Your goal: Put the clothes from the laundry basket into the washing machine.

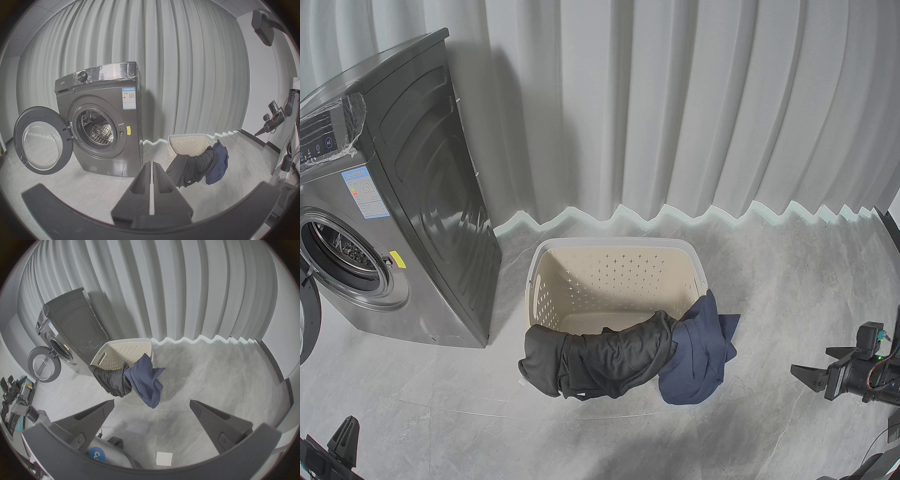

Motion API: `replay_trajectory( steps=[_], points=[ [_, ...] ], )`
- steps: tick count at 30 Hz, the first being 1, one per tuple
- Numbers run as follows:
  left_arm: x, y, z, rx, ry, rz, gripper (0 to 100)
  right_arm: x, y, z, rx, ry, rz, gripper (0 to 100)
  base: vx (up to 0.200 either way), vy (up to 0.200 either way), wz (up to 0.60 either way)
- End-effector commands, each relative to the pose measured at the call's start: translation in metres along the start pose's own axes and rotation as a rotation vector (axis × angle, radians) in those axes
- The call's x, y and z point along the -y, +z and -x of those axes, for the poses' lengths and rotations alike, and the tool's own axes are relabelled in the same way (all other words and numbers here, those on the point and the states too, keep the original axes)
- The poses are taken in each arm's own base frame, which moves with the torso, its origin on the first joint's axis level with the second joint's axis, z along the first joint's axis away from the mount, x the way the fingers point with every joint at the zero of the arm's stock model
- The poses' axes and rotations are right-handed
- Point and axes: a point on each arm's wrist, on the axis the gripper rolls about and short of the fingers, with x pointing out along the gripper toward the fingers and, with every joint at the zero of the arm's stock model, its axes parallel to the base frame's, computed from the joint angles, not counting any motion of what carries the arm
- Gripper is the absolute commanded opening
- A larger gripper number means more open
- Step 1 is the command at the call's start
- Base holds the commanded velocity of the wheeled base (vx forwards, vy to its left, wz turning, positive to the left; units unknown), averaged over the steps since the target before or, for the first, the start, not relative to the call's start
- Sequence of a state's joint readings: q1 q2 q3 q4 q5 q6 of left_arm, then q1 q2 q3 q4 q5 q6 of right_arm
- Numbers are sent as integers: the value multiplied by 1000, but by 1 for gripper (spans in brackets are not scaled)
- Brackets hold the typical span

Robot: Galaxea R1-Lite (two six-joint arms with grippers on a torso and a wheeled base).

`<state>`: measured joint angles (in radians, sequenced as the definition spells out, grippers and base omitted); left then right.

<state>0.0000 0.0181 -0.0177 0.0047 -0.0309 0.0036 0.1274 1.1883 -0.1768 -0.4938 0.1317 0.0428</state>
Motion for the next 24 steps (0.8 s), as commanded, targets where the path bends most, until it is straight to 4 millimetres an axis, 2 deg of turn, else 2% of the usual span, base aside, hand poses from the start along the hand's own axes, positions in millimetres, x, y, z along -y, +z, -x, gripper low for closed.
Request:
replay_trajectory(
  steps=[1,17,24],
  points=[
    [0,-5,0,2,0,2,0,0,-4,-37,-123,23,-2,100,0,0,0],
    [0,-5,0,2,0,-1,0,-5,-16,-118,-181,38,-18,100,0,0,0],
    [0,-5,0,2,0,-1,0,-10,-26,-145,-169,59,-2,100,0,0,0]
  ],
)
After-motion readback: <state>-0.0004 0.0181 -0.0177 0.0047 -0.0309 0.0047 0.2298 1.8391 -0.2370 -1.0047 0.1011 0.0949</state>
